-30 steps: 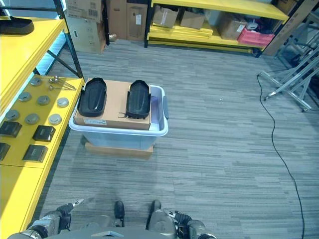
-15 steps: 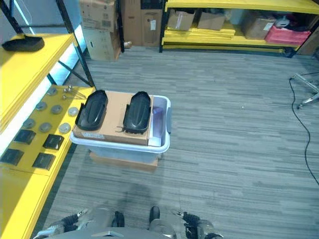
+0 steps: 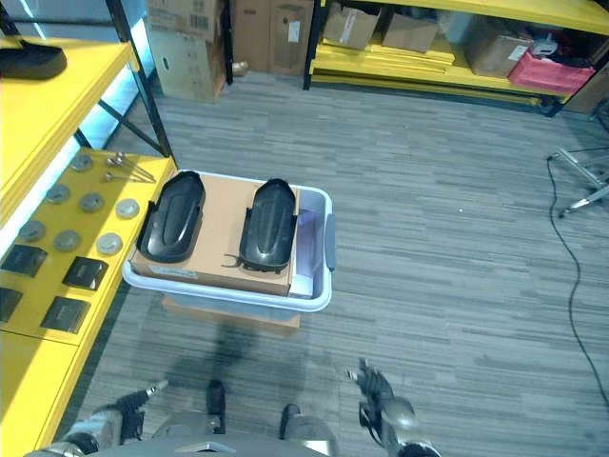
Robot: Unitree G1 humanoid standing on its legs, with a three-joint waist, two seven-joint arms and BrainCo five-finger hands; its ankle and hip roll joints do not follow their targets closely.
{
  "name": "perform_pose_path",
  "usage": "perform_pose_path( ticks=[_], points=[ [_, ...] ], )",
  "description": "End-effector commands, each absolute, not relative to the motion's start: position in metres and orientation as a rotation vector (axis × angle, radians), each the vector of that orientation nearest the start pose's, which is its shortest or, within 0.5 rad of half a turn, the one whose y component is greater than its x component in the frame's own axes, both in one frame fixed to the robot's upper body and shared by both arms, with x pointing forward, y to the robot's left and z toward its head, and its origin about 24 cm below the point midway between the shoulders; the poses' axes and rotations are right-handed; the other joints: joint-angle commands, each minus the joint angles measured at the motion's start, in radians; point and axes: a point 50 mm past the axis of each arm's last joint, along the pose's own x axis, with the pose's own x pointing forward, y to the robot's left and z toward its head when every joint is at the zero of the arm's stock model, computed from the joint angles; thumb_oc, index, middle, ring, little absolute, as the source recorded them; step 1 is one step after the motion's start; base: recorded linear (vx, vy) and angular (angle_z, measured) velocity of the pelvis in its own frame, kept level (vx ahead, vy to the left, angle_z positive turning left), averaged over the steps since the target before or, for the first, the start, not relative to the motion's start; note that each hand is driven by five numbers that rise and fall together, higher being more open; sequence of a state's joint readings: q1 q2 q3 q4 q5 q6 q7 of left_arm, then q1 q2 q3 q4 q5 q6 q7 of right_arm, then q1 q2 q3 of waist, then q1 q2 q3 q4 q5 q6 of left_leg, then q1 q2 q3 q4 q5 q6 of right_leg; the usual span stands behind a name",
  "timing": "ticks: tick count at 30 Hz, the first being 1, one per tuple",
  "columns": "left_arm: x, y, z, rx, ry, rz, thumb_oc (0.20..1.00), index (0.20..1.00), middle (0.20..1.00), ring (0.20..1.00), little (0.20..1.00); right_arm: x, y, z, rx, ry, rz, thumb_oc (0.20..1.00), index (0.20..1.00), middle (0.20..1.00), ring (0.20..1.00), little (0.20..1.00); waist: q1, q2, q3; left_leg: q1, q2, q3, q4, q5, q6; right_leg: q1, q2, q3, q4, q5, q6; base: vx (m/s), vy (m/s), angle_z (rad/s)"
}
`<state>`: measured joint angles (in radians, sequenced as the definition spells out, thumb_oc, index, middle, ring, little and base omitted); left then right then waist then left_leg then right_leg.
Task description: Move parts from the plastic box to the shelf.
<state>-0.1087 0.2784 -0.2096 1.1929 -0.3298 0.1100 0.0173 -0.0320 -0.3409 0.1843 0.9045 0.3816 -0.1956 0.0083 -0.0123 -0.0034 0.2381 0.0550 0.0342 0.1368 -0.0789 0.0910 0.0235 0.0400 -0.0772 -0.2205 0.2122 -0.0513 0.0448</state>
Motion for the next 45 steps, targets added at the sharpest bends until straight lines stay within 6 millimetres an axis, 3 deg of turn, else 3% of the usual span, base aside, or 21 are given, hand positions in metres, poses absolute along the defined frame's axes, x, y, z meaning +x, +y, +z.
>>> perform_pose_path(
  ticks=[1,4,5,8,9,13,14,17,18,25,28,33,34,35,38,45],
  points=[
    [0.119,0.248,-0.15,0.132,1.213,0.201,1.0,1.0,1.0,1.0,1.0,0.22,-0.249,-0.057,-0.205,0.408,-0.148,1.0,1.0,1.0,1.0,1.0,-0.012,0.013,0.023,-0.005,-0.004,-0.002,0.026,-0.086,0.013,-0.111,-0.067,0.051,0.119,0.032,0.07,0.07,0.045,0.01],
    [0.12,0.252,-0.149,0.107,1.204,0.217,1.0,1.0,1.0,1.0,1.0,0.235,-0.249,-0.036,-0.22,0.312,-0.136,1.0,1.0,1.0,1.0,1.0,-0.028,0.008,0.031,-0.004,-0.008,-0.006,0.014,-0.085,0.002,-0.11,-0.044,0.063,-0.013,0.037,0.066,0.08,-0.022,0.07],
    [0.124,0.253,-0.147,0.092,1.193,0.227,1.0,1.0,1.0,1.0,1.0,0.247,-0.253,-0.019,-0.325,0.236,-0.166,1.0,1.0,1.0,1.0,1.0,-0.035,0.006,0.035,-0.014,-0.012,-0.014,0.0,-0.086,-0.002,-0.103,-0.029,0.086,-0.092,0.055,0.065,0.07,-0.058,0.03],
    [0.129,0.249,-0.147,0.071,1.184,0.242,1.0,1.0,1.0,1.0,1.0,0.262,-0.257,-0.002,-0.306,0.181,-0.21,1.0,1.0,1.0,1.0,1.0,-0.029,0.005,0.037,-0.031,-0.015,-0.021,-0.008,-0.076,-0.006,-0.099,-0.017,0.101,-0.142,0.067,0.06,0.05,-0.072,0.12],
    [0.128,0.245,-0.148,0.075,1.193,0.222,1.0,1.0,1.0,1.0,1.0,0.276,-0.257,0.013,-0.318,0.131,-0.255,1.0,1.0,1.0,1.0,1.0,-0.018,0.004,0.042,-0.049,-0.017,-0.03,-0.008,-0.074,-0.01,-0.094,-0.005,0.108,-0.171,0.063,0.053,0.06,-0.103,0.12],
    [0.129,0.237,-0.151,0.109,1.197,0.154,1.0,1.0,1.0,1.0,1.0,0.305,-0.258,0.043,-0.35,0.065,-0.3,1.0,1.0,1.0,1.0,1.0,0.006,0.006,0.062,-0.08,-0.023,-0.047,-0.006,-0.064,-0.018,-0.086,0.002,0.099,-0.211,0.067,0.039,0.04,-0.062,0.21],
    [0.132,0.23,-0.152,0.112,1.189,0.109,1.0,1.0,1.0,1.0,1.0,0.327,-0.256,0.07,-0.393,0.005,-0.33,1.0,1.0,1.0,1.0,1.0,0.025,0.011,0.081,-0.102,-0.027,-0.058,-0.003,-0.058,-0.024,-0.086,0.002,0.094,-0.244,0.079,0.032,0.02,-0.042,0.15],
    [0.134,0.226,-0.152,0.116,1.174,0.085,1.0,1.0,1.0,1.0,1.0,0.343,-0.254,0.092,-0.406,-0.041,-0.349,1.0,1.0,1.0,1.0,1.0,0.038,0.015,0.097,-0.12,-0.03,-0.068,-0.001,-0.055,-0.029,-0.089,0.001,0.088,-0.261,0.086,0.029,0.0,-0.02,0.11],
    [0.142,0.221,-0.15,0.088,1.134,0.081,1.0,1.0,1.0,1.0,1.0,0.359,-0.257,0.123,-0.435,-0.098,-0.384,1.0,1.0,1.0,1.0,1.0,0.059,0.023,0.122,-0.145,-0.034,-0.082,-0.003,-0.046,-0.034,-0.101,-0.001,0.074,-0.28,0.097,0.027,-0.01,-0.006,0.07],
    [0.154,0.217,-0.145,0.083,1.123,0.017,1.0,1.0,1.0,1.0,1.0,0.383,-0.279,0.179,-0.478,-0.095,-0.452,1.0,1.0,1.0,1.0,1.0,0.119,0.057,0.181,-0.216,-0.048,-0.134,-0.008,-0.022,-0.045,-0.16,-0.016,0.015,-0.256,0.09,0.025,0.01,0.013,0.32],
    [0.158,0.216,-0.144,0.09,1.112,0.001,1.0,1.0,1.0,1.0,1.0,0.388,-0.278,0.178,-0.551,-0.009,-0.396,1.0,1.0,1.0,1.0,1.0,0.128,0.063,0.195,-0.231,-0.052,-0.141,-0.008,-0.017,-0.046,-0.177,-0.02,0.01,-0.245,0.088,0.026,0.0,0.028,0.08],
    [0.164,0.215,-0.141,0.085,1.088,-0.009,1.0,1.0,1.0,1.0,1.0,0.387,-0.283,0.152,-0.62,0.196,-0.364,1.0,1.0,1.0,1.0,1.0,0.137,0.07,0.212,-0.238,-0.053,-0.147,-0.008,-0.017,-0.049,-0.186,-0.028,0.0,-0.231,0.083,0.028,-0.01,0.003,0.05],
    [0.165,0.213,-0.141,0.087,1.08,-0.02,1.0,1.0,1.0,1.0,1.0,0.384,-0.286,0.137,-0.65,0.311,-0.34,0.401,0.401,0.401,0.401,0.401,0.139,0.072,0.215,-0.237,-0.052,-0.147,-0.008,-0.017,-0.05,-0.185,-0.031,-0.003,-0.229,0.082,0.028,0.0,0.0,0.0],
    [0.165,0.213,-0.141,0.087,1.077,-0.023,1.0,1.0,1.0,1.0,1.0,0.382,-0.288,0.129,-0.667,0.364,-0.335,0.2,0.2,0.2,0.2,0.2,0.141,0.072,0.216,-0.236,-0.052,-0.146,-0.008,-0.018,-0.05,-0.182,-0.032,-0.005,-0.231,0.083,0.028,-0.01,0.013,0.05],
    [0.167,0.21,-0.14,0.086,1.057,-0.033,1.0,1.0,1.0,1.0,1.0,0.374,-0.291,0.102,-0.643,0.497,-0.302,0.2,0.2,0.2,0.2,0.2,0.148,0.076,0.215,-0.231,-0.05,-0.147,-0.008,-0.019,-0.053,-0.171,-0.037,-0.014,-0.239,0.086,0.026,-0.01,0.003,0.08],
    [0.174,0.206,-0.136,0.126,0.976,-0.072,1.0,1.0,1.0,1.0,1.0,0.362,-0.298,0.077,-0.621,0.581,-0.374,0.2,0.2,0.2,0.2,0.2,0.153,0.078,0.184,-0.194,-0.047,-0.143,-0.008,-0.031,-0.055,-0.13,-0.044,-0.024,-0.265,0.092,0.027,0.0,0.004,0.03]
  ],
)
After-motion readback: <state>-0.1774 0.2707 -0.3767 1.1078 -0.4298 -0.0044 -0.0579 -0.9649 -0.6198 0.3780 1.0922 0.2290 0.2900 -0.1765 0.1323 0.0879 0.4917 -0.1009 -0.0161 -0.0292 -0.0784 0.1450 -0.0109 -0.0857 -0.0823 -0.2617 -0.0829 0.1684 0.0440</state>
